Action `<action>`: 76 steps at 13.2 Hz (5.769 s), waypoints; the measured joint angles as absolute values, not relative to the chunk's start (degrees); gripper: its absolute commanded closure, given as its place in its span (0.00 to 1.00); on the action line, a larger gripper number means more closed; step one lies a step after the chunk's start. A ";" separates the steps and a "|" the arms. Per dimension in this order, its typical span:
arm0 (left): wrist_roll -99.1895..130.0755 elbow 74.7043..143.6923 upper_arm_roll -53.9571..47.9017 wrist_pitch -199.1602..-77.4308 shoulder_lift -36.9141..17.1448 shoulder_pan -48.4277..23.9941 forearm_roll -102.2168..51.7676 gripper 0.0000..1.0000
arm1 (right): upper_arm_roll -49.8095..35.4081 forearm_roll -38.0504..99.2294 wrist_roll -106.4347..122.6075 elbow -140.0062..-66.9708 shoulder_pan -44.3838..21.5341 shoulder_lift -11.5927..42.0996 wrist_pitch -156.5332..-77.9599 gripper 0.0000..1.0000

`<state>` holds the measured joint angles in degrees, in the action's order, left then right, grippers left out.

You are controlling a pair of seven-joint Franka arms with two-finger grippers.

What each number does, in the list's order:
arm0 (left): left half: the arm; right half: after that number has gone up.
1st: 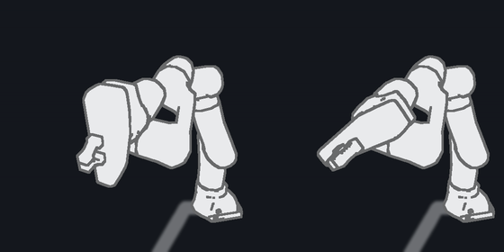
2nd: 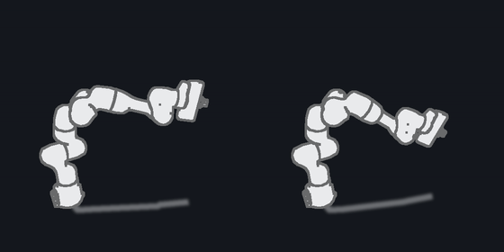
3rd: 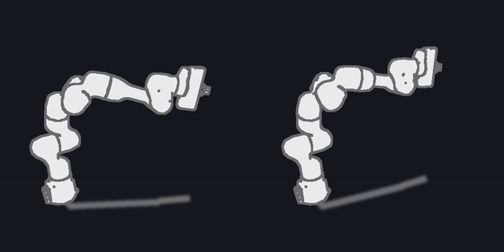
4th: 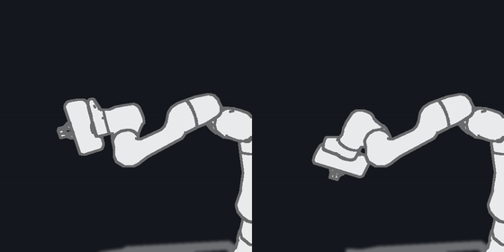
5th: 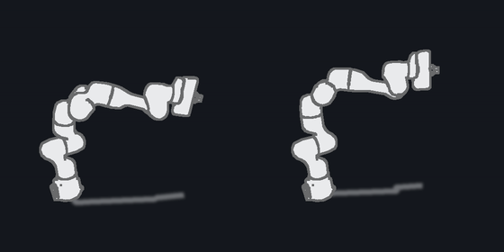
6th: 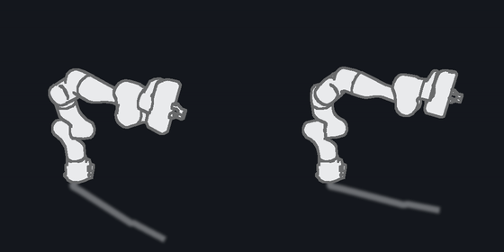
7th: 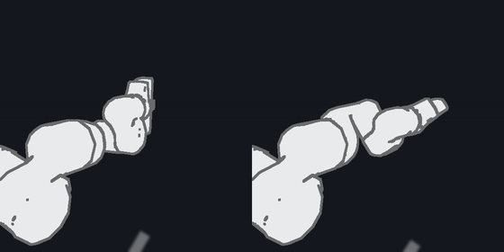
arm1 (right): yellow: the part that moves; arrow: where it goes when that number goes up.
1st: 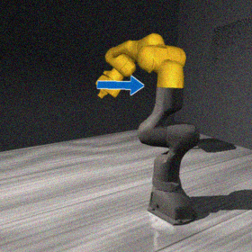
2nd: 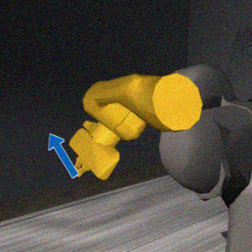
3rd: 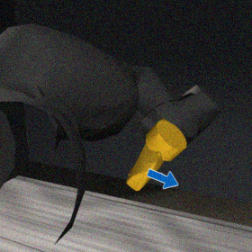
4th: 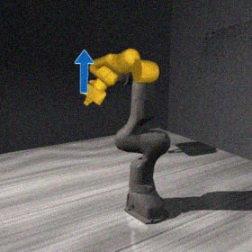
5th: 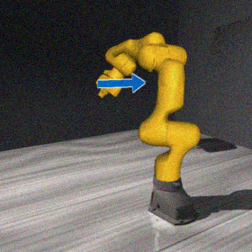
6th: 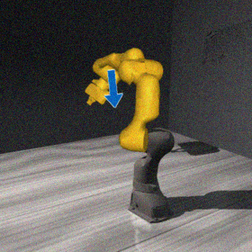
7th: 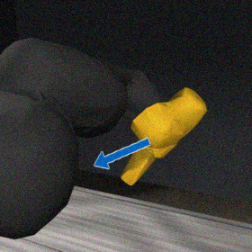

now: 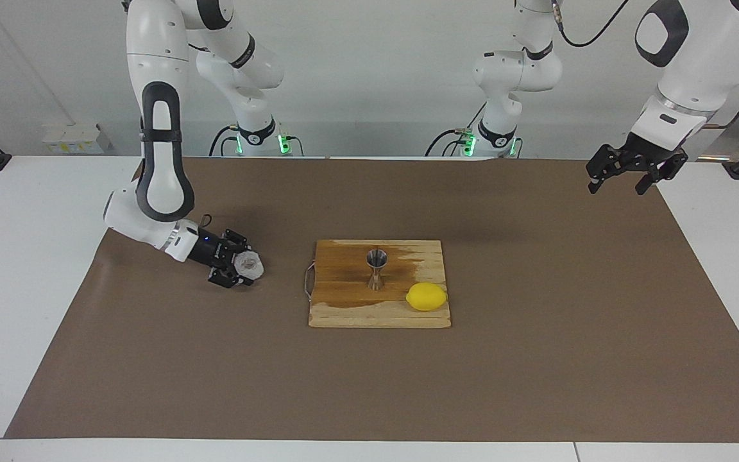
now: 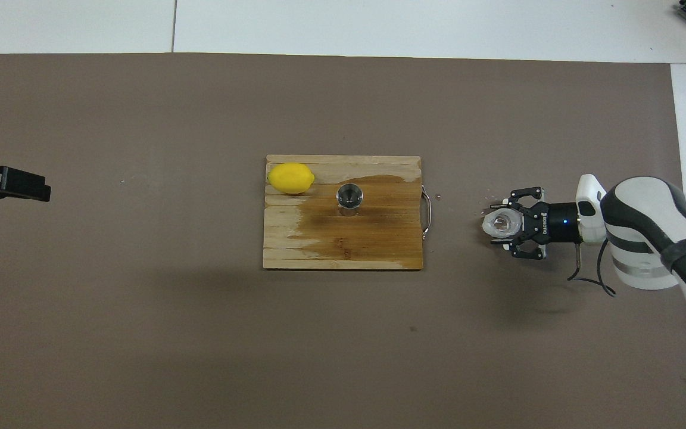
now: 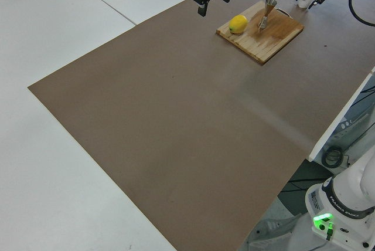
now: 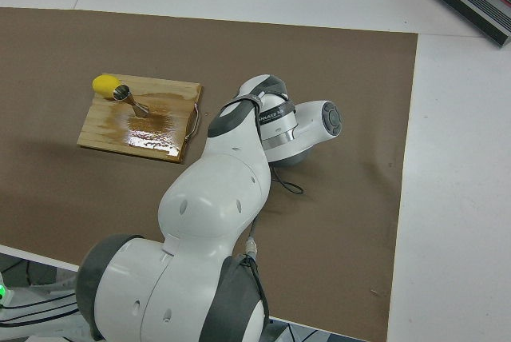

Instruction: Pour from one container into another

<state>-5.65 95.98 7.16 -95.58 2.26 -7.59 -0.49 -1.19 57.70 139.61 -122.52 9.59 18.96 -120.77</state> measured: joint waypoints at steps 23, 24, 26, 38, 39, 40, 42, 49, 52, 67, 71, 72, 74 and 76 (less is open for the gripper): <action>-6.18 95.98 7.03 -94.76 2.34 -7.24 -0.43 0.00 | -1.74 13.35 72.30 -101.67 -21.90 16.55 -131.90 0.92; -6.18 95.98 7.03 -94.76 2.34 -7.24 -0.43 0.00 | -1.73 8.41 68.96 -101.56 -22.85 16.55 -131.91 0.92; -6.18 95.98 7.03 -94.76 2.34 -7.24 -0.43 0.00 | -1.74 -1.88 61.01 -101.26 -24.35 16.56 -131.98 0.92; -6.18 95.98 7.03 -94.76 2.34 -7.24 -0.43 0.00 | -1.73 -16.06 57.61 -101.01 -29.70 16.56 -132.09 0.93; -6.18 95.98 7.03 -94.76 2.34 -7.23 -0.43 0.00 | -1.73 -17.00 57.61 -100.99 -29.81 16.55 -132.09 0.93; -6.18 95.98 7.03 -94.76 2.34 -7.23 -0.42 0.00 | -1.73 -17.45 57.61 -101.00 -29.85 16.56 -132.09 0.94; -6.18 95.98 7.03 -94.76 2.34 -7.23 -0.42 0.00 | -1.73 -18.86 57.61 -101.00 -29.87 16.56 -132.06 0.94; -6.18 95.98 7.03 -94.76 2.34 -7.23 -0.42 0.00 | -1.72 -19.89 57.61 -101.05 -30.38 16.56 -132.03 0.94; -6.18 95.98 7.03 -94.76 2.34 -7.23 -0.42 0.00 | -1.72 -19.99 57.61 -101.14 -30.38 16.56 -132.01 0.94; -6.18 95.98 7.03 -94.76 2.34 -7.23 -0.42 0.00 | -1.64 -14.77 57.59 -101.40 -30.07 15.03 -132.06 0.94; -6.18 95.98 7.03 -94.76 2.34 -7.23 -0.42 0.00 | -1.58 -5.73 60.81 -101.98 -29.16 14.95 -134.29 0.94; -6.18 95.98 7.03 -94.76 2.34 -7.23 -0.42 0.00 | -1.53 -2.51 63.78 -102.11 -27.88 14.95 -134.98 0.94; -6.18 95.98 7.03 -94.76 2.34 -7.23 -0.42 0.00 | -1.46 5.79 71.97 -102.14 -24.02 14.93 -135.67 0.94; -6.18 95.98 7.03 -94.76 2.34 -7.23 -0.42 0.00 | -1.38 15.86 80.49 -102.25 -19.78 14.86 -135.77 0.94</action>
<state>-6.18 95.98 7.03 -94.76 2.34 -7.23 -0.42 -1.38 15.86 80.49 -102.25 -19.78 14.86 -135.77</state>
